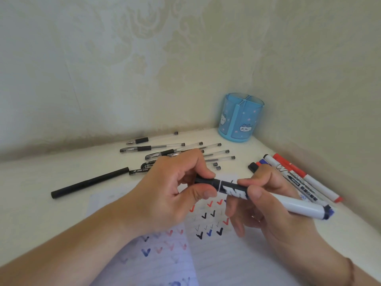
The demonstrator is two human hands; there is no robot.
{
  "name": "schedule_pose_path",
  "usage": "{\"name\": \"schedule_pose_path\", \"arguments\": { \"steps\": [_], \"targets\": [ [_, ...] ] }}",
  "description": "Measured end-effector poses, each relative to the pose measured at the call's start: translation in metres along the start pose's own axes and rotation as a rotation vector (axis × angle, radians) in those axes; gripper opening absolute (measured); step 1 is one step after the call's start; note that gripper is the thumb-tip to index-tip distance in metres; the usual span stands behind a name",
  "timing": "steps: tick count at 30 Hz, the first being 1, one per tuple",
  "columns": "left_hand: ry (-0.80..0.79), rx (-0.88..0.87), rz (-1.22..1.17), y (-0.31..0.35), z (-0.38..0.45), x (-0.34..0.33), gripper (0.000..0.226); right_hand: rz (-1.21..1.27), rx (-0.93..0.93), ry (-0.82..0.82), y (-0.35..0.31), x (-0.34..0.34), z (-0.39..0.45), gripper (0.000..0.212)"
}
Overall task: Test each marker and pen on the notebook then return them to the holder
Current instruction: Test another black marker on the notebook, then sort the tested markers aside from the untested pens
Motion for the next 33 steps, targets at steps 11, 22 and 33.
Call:
{"name": "schedule_pose_path", "arguments": {
  "steps": [11,22,33],
  "targets": [
    [0.004,-0.001,0.252,-0.011,0.005,0.009,0.019,-0.125,-0.044,0.010,-0.004,0.009,0.008,0.037],
    [0.096,0.071,0.634,-0.024,-0.004,0.061,0.036,-0.237,-0.085,0.330,-0.017,0.032,0.007,0.024],
    [0.117,0.436,1.167,0.073,-0.201,0.217,0.028,-0.216,0.013,0.166,-0.083,-0.060,0.010,0.033]
  ]
}}
Point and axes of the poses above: each hand's wrist, its own z-axis towards the middle knuckle, its own x-axis out of the back of the hand, y = z × x, the point moved 3 cm from there along z, towards the middle knuckle, and after that the axes turned 8 degrees about -y, right-handed, at the moved point
